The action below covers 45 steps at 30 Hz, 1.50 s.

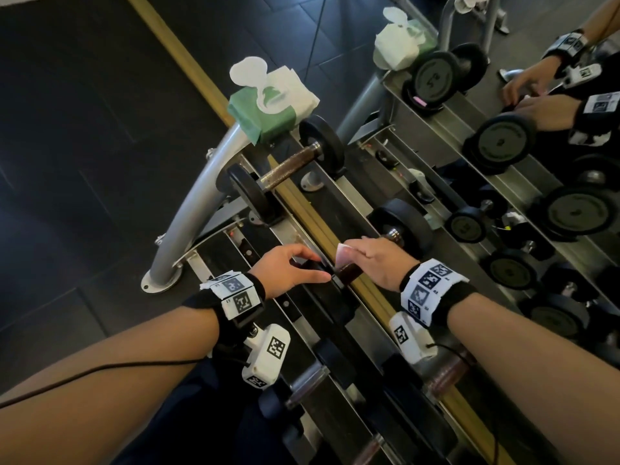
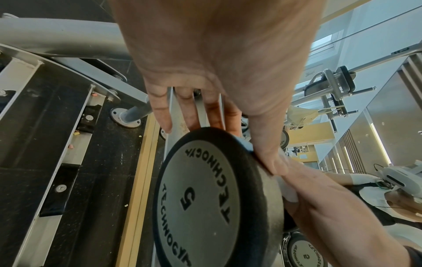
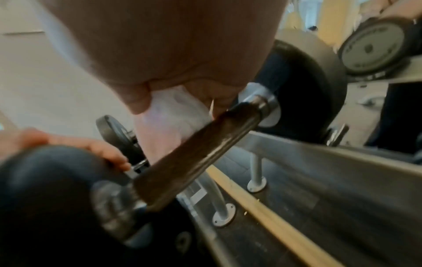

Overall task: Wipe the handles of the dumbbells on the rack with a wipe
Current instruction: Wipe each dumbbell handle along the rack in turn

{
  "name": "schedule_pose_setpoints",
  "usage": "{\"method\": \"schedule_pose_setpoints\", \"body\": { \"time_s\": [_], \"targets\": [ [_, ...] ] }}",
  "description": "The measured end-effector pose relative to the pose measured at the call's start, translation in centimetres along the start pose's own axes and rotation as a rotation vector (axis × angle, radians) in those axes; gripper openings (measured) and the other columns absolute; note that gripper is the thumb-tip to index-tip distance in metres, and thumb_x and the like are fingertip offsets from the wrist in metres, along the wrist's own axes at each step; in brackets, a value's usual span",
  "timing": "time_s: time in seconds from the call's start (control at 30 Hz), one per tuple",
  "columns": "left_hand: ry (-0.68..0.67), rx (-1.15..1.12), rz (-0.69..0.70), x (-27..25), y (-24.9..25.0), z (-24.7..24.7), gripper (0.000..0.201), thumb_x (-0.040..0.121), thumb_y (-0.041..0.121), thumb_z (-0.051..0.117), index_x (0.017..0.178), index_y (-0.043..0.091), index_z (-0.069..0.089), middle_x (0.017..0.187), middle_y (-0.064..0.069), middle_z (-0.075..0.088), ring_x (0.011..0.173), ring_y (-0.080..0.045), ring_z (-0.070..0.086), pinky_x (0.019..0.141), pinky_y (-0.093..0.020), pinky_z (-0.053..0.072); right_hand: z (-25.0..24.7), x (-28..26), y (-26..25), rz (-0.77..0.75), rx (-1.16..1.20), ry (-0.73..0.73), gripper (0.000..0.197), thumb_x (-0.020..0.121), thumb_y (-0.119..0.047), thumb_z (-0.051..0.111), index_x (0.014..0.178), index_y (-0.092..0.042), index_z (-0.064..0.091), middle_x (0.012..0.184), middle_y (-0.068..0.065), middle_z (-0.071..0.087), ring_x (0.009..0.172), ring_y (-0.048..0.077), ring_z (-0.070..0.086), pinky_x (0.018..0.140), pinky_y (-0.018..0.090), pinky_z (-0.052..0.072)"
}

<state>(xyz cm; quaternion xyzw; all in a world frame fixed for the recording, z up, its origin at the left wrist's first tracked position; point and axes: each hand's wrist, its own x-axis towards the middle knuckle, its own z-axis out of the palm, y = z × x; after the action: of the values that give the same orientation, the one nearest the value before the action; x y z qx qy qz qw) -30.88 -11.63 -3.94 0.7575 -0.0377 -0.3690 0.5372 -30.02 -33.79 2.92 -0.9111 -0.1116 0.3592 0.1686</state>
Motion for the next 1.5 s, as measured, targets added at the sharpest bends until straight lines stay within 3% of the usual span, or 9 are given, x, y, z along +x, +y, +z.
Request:
{"method": "schedule_pose_setpoints", "body": {
  "time_s": [0.1, 0.27, 0.5, 0.63, 0.77, 1.0, 1.2, 1.33, 1.5],
  "targets": [
    [-0.001, 0.007, -0.004, 0.1, -0.1, -0.1, 0.029, 0.071, 0.055, 0.079, 0.095, 0.052, 0.062, 0.111, 0.020, 0.058, 0.103, -0.004, 0.055, 0.090, -0.031, 0.045, -0.3, 0.0, -0.5, -0.001, 0.120, 0.047, 0.029, 0.105, -0.038, 0.034, 0.106, -0.026, 0.061, 0.096, -0.004, 0.066, 0.094, 0.012, 0.063, 0.093, 0.038, 0.050],
    [-0.007, -0.006, -0.021, 0.2, -0.1, -0.1, 0.030, 0.072, 0.053, 0.079, 0.097, 0.051, 0.062, 0.111, 0.017, 0.058, 0.104, -0.005, 0.055, 0.087, -0.029, 0.045, -2.1, 0.2, -0.2, -0.077, -0.384, 0.059, 0.033, 0.093, -0.006, 0.060, 0.123, -0.020, 0.055, 0.117, -0.003, 0.056, 0.108, 0.012, 0.057, 0.101, 0.033, 0.048],
    [-0.013, -0.002, -0.003, -0.1, 0.1, -0.1, 0.033, 0.075, 0.050, 0.078, 0.104, 0.046, 0.063, 0.116, 0.017, 0.056, 0.103, -0.006, 0.057, 0.084, -0.027, 0.045, -2.1, -0.9, 0.1, 0.066, -0.168, 0.061, 0.029, 0.100, -0.021, 0.045, 0.127, -0.031, 0.052, 0.109, 0.001, 0.058, 0.095, 0.017, 0.061, 0.093, 0.038, 0.052],
    [-0.018, 0.003, 0.002, -0.3, 0.3, 0.0, 0.032, 0.077, 0.048, 0.077, 0.106, 0.045, 0.062, 0.115, 0.016, 0.056, 0.101, -0.006, 0.059, 0.080, -0.024, 0.045, -2.0, -0.8, 0.0, 0.026, -0.254, 0.024, 0.029, 0.098, -0.028, 0.054, 0.127, -0.032, 0.059, 0.118, -0.004, 0.058, 0.109, 0.013, 0.057, 0.101, 0.037, 0.047],
    [-0.023, -0.014, -0.003, -0.3, 0.2, -0.1, 0.034, 0.076, 0.048, 0.077, 0.106, 0.044, 0.063, 0.117, 0.010, 0.059, 0.105, -0.011, 0.060, 0.091, -0.032, 0.049, -1.6, -0.6, -0.2, 0.037, -0.463, -0.003, 0.031, 0.095, -0.017, 0.060, 0.124, -0.023, 0.057, 0.124, 0.002, 0.056, 0.113, 0.017, 0.060, 0.102, 0.039, 0.050],
    [-0.019, -0.019, 0.004, -0.4, 0.2, 0.0, 0.037, 0.076, 0.048, 0.077, 0.109, 0.041, 0.063, 0.117, 0.009, 0.061, 0.103, -0.010, 0.062, 0.092, -0.034, 0.051, 0.1, -0.8, -1.4, 0.003, -0.269, -0.070, 0.042, 0.094, -0.008, 0.055, 0.128, -0.032, 0.050, 0.130, -0.004, 0.058, 0.136, 0.022, 0.044, 0.114, 0.048, 0.036],
    [-0.021, -0.030, 0.003, -0.5, -0.1, 0.0, 0.039, 0.076, 0.047, 0.077, 0.112, 0.039, 0.063, 0.116, 0.009, 0.063, 0.104, -0.011, 0.064, 0.098, -0.042, 0.050, -1.8, -1.8, -1.1, 0.162, -0.311, 0.100, 0.033, 0.091, -0.014, 0.061, 0.119, -0.026, 0.050, 0.113, -0.001, 0.056, 0.099, 0.017, 0.063, 0.094, 0.040, 0.053],
    [-0.007, -0.045, 0.001, -0.4, -0.1, 0.2, 0.042, 0.075, 0.045, 0.079, 0.114, 0.039, 0.062, 0.119, 0.011, 0.061, 0.109, -0.011, 0.062, 0.099, -0.040, 0.050, 0.4, -2.2, -3.5, 0.163, -0.177, -0.059, 0.043, 0.096, -0.009, 0.054, 0.134, -0.029, 0.045, 0.122, 0.006, 0.059, 0.112, 0.025, 0.062, 0.099, 0.044, 0.051],
    [0.030, -0.077, -0.006, -0.5, 0.2, 0.2, 0.062, 0.072, 0.042, 0.082, 0.127, 0.041, 0.050, 0.119, 0.019, 0.057, 0.110, -0.004, 0.055, 0.091, -0.027, 0.045, -1.0, -2.6, -2.9, 0.153, -0.233, -0.026, 0.046, 0.094, -0.009, 0.057, 0.134, -0.028, 0.045, 0.110, -0.001, 0.059, 0.102, 0.020, 0.063, 0.096, 0.041, 0.053]
  ]
}}
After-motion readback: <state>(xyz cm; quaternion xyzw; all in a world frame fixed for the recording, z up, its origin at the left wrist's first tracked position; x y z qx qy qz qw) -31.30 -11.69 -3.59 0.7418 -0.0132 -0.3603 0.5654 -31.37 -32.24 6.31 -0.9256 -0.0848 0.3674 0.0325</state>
